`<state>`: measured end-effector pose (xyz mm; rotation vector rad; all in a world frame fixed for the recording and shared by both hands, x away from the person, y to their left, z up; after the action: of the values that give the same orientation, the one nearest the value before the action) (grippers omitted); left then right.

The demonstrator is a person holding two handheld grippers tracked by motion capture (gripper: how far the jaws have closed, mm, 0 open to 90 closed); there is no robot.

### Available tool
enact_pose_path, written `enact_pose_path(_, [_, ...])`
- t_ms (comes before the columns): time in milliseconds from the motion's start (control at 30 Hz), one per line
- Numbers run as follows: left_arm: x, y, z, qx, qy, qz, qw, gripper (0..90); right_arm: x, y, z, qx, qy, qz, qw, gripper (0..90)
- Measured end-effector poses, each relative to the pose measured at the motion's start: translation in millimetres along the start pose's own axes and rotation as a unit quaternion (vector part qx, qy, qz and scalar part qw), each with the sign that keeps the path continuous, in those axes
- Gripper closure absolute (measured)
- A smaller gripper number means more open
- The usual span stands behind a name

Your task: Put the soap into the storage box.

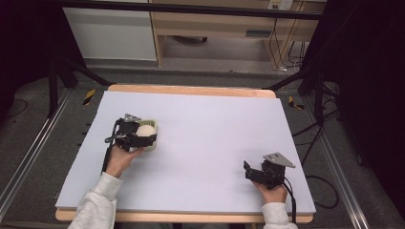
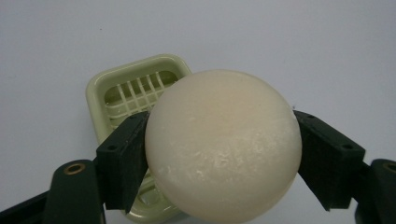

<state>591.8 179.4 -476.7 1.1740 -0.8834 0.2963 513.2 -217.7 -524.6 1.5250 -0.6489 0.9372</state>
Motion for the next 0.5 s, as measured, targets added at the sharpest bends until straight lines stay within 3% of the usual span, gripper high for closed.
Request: enact_pose_path(500, [12.2,-0.6,-11.5,0.01,0.002,0.012,0.9999,24.1,-0.5,-0.8,0.4,0.0,0.002,-0.002,1.0,9.2])
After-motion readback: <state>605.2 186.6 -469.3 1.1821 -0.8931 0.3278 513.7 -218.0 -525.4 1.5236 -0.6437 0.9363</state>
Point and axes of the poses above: each handheld gripper's, and its own axes: y roughly backward along the jaws, x roughly out of its top, z roughly to its right, the point moved 9 cm from there along -y, roughly forward along the jaws, and after that the axes turned 3 degrees about -x, right-handed, at the moved point
